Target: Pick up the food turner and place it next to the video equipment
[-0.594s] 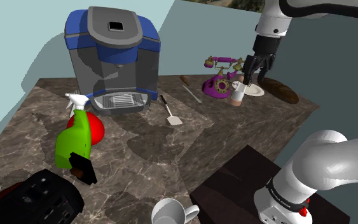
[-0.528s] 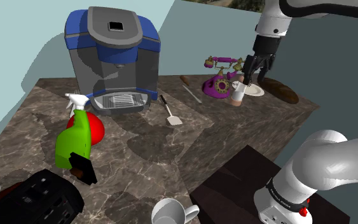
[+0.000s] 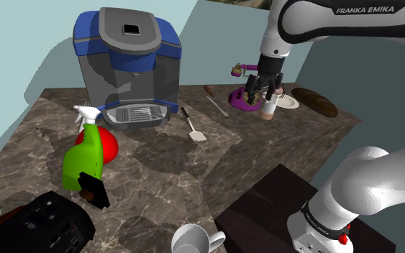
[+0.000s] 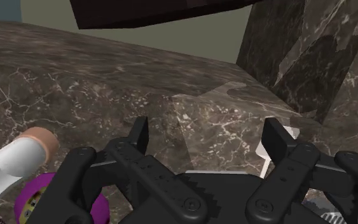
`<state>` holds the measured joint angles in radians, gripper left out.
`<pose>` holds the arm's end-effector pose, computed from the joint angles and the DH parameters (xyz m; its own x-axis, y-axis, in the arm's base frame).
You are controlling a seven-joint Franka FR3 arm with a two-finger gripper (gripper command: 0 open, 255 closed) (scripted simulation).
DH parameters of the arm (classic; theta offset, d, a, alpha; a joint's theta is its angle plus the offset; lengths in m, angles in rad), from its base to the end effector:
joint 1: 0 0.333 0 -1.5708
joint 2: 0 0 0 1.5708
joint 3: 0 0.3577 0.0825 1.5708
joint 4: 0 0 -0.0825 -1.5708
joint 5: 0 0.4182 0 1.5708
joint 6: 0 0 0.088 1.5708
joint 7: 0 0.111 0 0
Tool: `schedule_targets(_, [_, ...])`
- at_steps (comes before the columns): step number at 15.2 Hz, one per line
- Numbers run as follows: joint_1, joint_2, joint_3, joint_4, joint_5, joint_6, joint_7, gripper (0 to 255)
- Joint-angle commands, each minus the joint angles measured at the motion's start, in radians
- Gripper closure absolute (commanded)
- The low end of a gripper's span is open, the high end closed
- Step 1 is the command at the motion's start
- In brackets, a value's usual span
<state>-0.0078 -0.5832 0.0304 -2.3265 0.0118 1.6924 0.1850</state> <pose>0.3802 0.0118 0.5710 0.9844 -0.1689 -0.0493 -0.1684 -0.9856 0.0144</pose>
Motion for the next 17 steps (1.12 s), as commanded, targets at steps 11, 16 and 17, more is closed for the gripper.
schedule_targets(11, [0.009,0.377,0.096,0.107,0.004,0.327,0.197,0])
schedule_targets(16, [0.014,0.556,0.121,0.211,-0.030,0.422,0.284,0])
schedule_targets(17, [0.016,0.593,0.123,0.236,-0.039,0.438,0.301,0])
